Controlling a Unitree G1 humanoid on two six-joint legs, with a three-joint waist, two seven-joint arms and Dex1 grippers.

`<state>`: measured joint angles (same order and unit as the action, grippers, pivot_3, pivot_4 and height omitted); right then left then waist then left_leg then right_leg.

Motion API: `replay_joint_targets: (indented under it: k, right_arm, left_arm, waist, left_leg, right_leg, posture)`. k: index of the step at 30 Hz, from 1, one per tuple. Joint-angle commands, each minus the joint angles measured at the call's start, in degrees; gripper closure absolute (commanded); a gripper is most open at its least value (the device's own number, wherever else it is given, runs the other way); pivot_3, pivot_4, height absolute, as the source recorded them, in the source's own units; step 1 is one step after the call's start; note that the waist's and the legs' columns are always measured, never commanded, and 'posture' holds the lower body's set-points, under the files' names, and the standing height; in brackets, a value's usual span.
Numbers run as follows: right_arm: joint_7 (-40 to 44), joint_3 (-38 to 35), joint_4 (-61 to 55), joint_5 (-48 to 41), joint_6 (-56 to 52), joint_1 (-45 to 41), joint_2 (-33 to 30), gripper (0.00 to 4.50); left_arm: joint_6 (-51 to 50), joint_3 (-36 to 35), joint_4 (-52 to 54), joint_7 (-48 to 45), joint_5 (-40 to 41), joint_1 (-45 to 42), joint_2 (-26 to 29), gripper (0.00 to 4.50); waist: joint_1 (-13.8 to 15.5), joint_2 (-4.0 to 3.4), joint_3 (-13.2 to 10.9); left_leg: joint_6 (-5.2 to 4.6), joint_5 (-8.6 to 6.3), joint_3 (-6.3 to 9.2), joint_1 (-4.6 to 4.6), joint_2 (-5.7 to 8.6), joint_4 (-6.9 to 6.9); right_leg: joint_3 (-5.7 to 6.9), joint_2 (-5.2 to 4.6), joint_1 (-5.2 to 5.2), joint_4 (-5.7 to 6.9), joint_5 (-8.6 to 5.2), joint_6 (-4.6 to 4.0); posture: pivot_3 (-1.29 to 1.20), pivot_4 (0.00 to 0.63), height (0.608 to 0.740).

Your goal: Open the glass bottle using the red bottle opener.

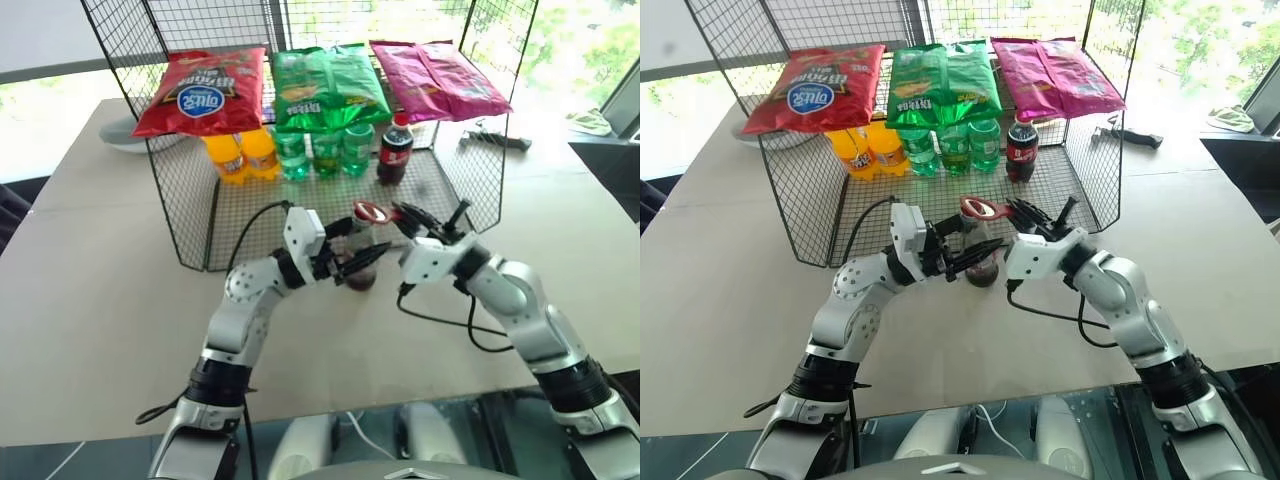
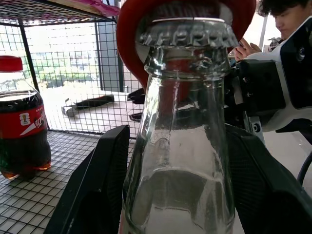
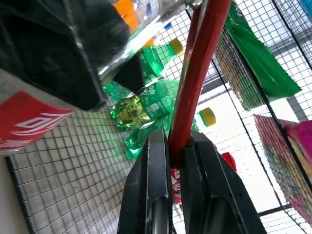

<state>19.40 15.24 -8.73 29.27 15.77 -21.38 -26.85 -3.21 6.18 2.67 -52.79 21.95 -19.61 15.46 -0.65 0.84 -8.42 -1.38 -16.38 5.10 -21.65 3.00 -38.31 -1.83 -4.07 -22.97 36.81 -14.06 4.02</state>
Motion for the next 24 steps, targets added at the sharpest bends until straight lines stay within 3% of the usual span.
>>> replay_joint_targets:
  k: [1, 11, 24]
  right_arm:
    - [-1.1, 1.7, 0.4, 3.1, 4.6, -2.0, -1.1, 4.50]
    - [-6.5, 0.2, 1.1, 8.7, 10.3, -4.2, -3.7, 4.50]
    - [-8.1, -1.5, 3.0, 8.1, 11.5, -6.4, -4.5, 4.50]
  left_arm:
    - [0.0, 0.9, -0.8, 0.4, -1.0, -0.3, -0.2, 2.22]
    - [0.3, 1.0, -1.2, 0.6, -1.1, -0.3, -0.2, 2.22]
    - [0.5, 1.1, -1.5, 0.4, -1.1, -0.4, 0.1, 2.22]
  waist:
    - [0.0, 0.00, 0.0]
    - [0.1, 0.00, 0.0]
    - [0.1, 0.00, 0.0]
  left_leg:
    - [0.00, 0.00, 0.00, 0.00, 0.00, 0.00]
    - [0.00, 0.00, 0.00, -0.01, 0.00, 0.00]
    - [0.00, 0.00, 0.00, -0.02, 0.00, 0.00]
  right_leg:
    - [0.00, 0.00, 0.00, 0.00, 0.00, 0.00]
    - [0.00, -0.01, 0.01, 0.00, 0.00, 0.00]
    - [0.00, 0.00, 0.01, 0.00, 0.00, 0.00]
  posture:
    - [0.00, 0.150, 0.740]
    - [0.00, 0.150, 0.740]
    - [0.00, 0.150, 0.740]
